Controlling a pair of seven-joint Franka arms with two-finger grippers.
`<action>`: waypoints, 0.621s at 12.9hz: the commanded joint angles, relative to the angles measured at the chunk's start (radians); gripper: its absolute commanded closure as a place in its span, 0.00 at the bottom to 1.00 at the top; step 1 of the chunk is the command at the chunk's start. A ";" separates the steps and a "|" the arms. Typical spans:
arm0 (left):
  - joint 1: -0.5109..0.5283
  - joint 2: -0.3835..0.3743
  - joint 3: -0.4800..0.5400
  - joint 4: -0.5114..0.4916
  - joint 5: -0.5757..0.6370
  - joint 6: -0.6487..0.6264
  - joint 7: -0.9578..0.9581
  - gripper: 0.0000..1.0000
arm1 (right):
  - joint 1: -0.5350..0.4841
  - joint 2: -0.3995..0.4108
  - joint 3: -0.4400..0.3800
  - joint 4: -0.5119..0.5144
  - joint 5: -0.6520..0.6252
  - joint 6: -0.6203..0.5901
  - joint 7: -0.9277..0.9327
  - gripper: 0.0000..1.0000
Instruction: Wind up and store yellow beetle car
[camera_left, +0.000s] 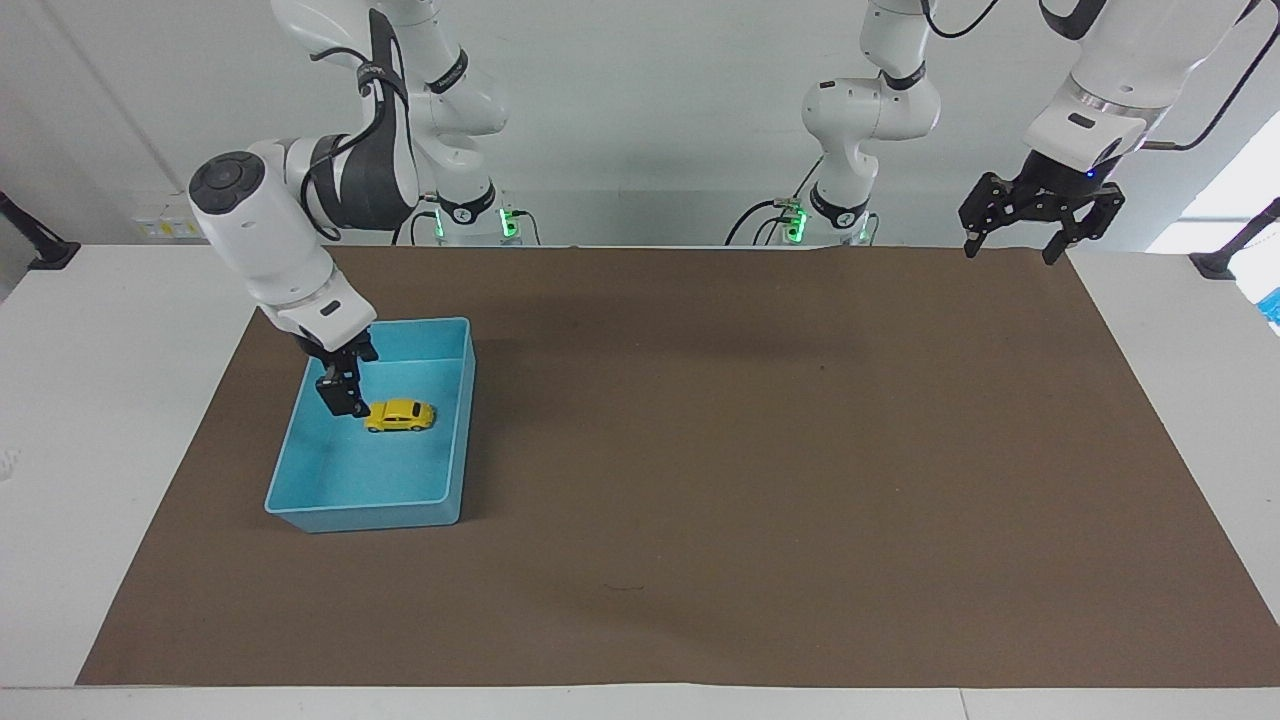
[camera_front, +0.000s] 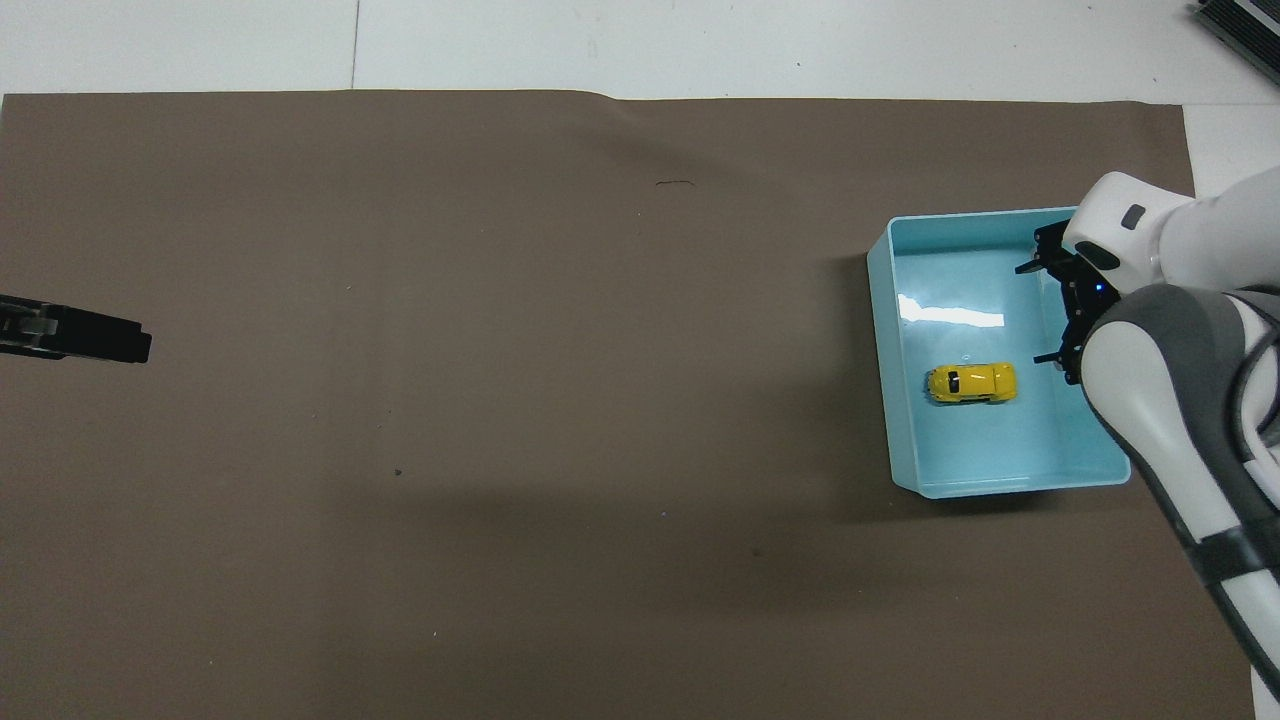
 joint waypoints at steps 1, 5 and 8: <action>0.010 -0.005 -0.004 -0.001 -0.012 -0.013 0.003 0.00 | -0.014 -0.018 0.005 0.006 0.008 -0.022 -0.009 0.00; 0.010 -0.005 -0.004 -0.001 -0.012 -0.013 0.003 0.00 | 0.001 -0.056 0.008 0.020 -0.004 -0.021 -0.003 0.00; 0.009 -0.005 -0.004 -0.001 -0.012 -0.013 0.003 0.00 | -0.005 -0.077 -0.008 0.018 -0.004 -0.027 -0.001 0.00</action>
